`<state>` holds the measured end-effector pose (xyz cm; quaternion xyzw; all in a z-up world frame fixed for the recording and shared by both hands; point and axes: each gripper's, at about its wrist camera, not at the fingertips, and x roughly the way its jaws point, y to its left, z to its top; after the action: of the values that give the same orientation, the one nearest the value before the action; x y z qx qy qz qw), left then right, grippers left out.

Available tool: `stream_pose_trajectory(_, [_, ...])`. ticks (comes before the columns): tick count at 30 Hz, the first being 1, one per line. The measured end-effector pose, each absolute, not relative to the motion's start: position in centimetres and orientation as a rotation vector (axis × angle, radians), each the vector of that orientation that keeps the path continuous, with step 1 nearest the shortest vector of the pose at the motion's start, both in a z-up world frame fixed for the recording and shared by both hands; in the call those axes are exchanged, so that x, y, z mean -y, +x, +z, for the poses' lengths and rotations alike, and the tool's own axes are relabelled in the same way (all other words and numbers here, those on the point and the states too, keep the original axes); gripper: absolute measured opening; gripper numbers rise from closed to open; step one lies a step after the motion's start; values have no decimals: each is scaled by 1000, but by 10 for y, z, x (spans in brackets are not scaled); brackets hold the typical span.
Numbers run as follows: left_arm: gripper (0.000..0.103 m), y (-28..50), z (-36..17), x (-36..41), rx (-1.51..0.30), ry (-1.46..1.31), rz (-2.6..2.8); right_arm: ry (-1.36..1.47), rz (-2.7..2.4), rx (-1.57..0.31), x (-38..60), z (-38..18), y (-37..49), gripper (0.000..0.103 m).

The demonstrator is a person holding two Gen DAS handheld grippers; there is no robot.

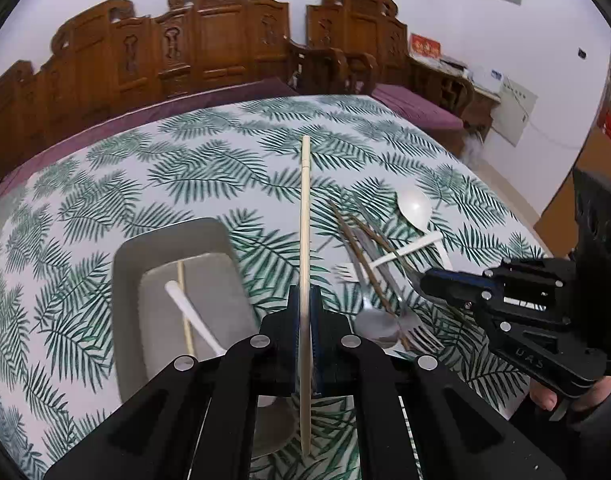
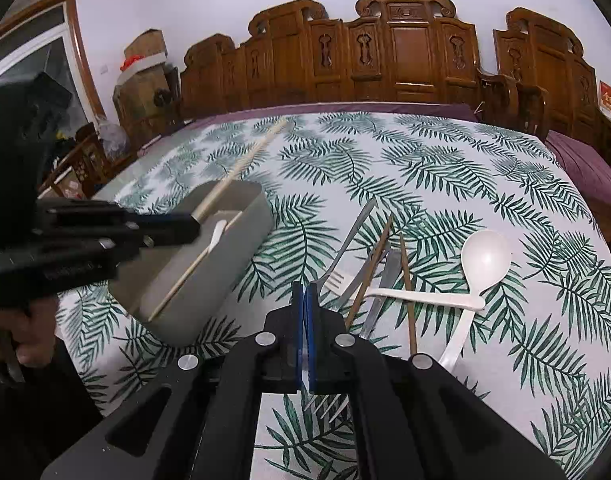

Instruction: Organize utensils

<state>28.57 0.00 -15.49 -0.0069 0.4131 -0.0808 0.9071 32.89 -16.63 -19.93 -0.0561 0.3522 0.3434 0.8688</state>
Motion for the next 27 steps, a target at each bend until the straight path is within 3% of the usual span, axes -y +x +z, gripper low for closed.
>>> stream_pose_trajectory(15, [4,276,-176,-73,-880,-119,-87,-137,714,-751,150,-206,333,2])
stream_pose_trajectory(27, [4,283,-199,-87,-945,-91,-28,-155,754,-749,133,-206,329,2])
